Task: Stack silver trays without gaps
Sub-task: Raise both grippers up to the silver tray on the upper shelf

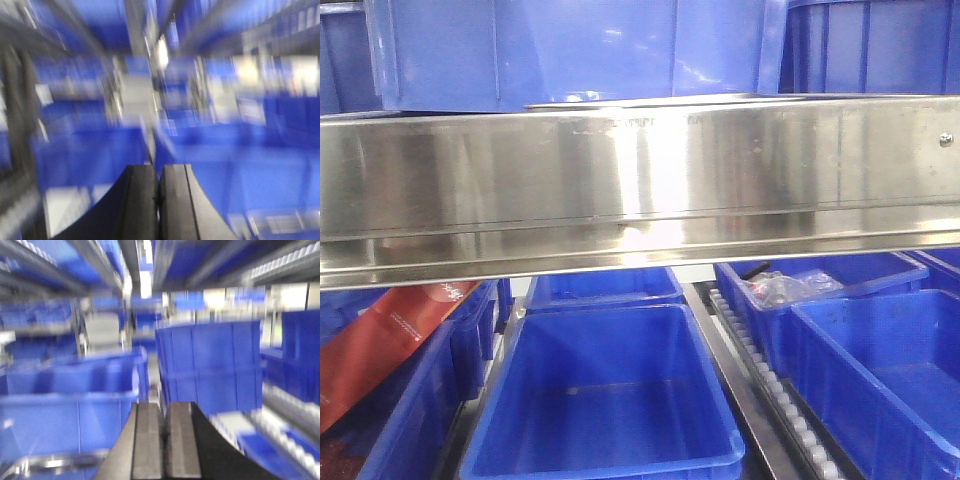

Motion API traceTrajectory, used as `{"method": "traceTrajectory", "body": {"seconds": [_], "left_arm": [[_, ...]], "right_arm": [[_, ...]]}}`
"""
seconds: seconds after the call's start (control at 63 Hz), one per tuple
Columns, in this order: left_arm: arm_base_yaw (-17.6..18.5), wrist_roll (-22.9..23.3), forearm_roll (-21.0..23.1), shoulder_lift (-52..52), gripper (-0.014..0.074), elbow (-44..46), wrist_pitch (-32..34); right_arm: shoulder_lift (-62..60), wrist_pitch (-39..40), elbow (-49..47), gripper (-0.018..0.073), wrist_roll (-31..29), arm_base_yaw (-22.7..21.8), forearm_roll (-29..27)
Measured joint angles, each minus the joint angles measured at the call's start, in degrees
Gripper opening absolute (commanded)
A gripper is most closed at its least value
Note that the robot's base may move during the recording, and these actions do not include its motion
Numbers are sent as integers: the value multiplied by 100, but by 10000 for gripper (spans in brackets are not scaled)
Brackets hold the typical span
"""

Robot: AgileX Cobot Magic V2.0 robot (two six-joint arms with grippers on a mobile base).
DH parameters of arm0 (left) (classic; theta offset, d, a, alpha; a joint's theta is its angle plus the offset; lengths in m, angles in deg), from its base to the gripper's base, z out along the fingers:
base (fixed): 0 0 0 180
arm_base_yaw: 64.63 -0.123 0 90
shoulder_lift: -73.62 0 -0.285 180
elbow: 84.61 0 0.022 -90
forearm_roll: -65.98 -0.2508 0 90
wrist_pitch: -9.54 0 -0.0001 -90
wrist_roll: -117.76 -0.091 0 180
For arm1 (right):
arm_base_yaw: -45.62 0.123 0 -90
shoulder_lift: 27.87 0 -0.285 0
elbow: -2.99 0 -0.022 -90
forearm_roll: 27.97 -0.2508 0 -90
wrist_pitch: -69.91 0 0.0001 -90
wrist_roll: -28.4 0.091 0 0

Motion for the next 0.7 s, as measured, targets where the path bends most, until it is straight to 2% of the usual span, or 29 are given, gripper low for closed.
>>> {"method": "traceTrajectory", "body": {"seconds": [0.191, 0.302, 0.445, 0.572, 0.699], "left_arm": [[0, -443, 1015, 1272, -8, 788, -1012], [0, -488, 1438, 1962, -8, 1127, -1146], [20, -502, 1986, 2822, -8, 1563, -1158], [382, -514, 2040, 3668, -8, 1932, -1181], [1095, -525, 1789, 4551, -8, 2350, -1208]], "right_arm": [[1617, -1508, -1319, -79, 0, 0, 0], [2559, -2259, -1904, -79, 0, 0, -108], [3616, -2618, -2199, -79, 0, 27, -195], [4315, -2523, -2264, -79, -40, 135, -235], [4919, -2283, -2264, -79, -51, 330, -235]]}}
